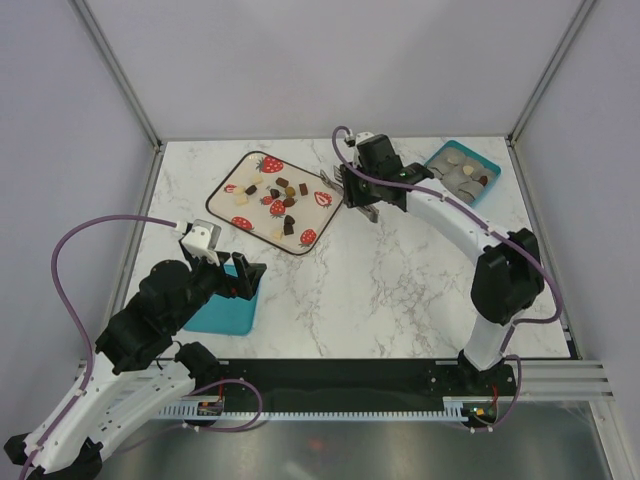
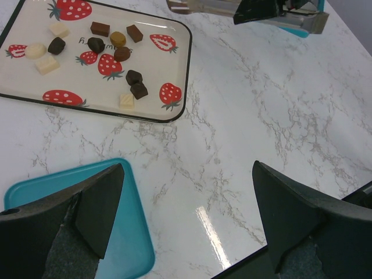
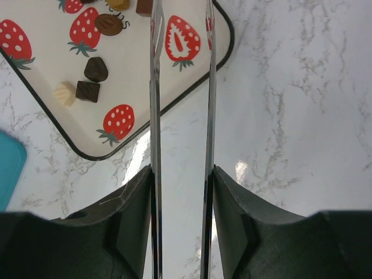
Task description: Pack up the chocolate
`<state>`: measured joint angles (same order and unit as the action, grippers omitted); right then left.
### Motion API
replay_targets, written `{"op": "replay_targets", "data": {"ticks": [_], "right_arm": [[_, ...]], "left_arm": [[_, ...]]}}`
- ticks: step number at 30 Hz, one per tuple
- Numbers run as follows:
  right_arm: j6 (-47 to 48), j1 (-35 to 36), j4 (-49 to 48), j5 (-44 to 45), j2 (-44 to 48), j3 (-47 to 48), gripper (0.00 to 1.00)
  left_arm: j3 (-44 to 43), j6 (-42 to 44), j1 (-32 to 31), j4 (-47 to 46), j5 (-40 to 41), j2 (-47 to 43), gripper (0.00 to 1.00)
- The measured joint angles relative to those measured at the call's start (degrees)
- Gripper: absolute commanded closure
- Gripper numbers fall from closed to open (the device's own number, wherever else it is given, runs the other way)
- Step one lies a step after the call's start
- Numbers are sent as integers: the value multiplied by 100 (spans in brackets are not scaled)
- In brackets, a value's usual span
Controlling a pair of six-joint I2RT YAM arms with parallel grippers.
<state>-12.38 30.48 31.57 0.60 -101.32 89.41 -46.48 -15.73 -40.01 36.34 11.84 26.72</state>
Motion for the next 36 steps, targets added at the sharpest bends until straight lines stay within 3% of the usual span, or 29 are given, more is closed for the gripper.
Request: {"op": "replay_targets", "data": {"ticks": [10,36], "right_arm": [[-190,522,-168,236,-1397,560,48],[-459,776,-225,481,-2522,1720,50]], "left_arm": [[0,9,0,-4,-55,-138,0],[0,46,0,-4,-59,-151,0]]}}
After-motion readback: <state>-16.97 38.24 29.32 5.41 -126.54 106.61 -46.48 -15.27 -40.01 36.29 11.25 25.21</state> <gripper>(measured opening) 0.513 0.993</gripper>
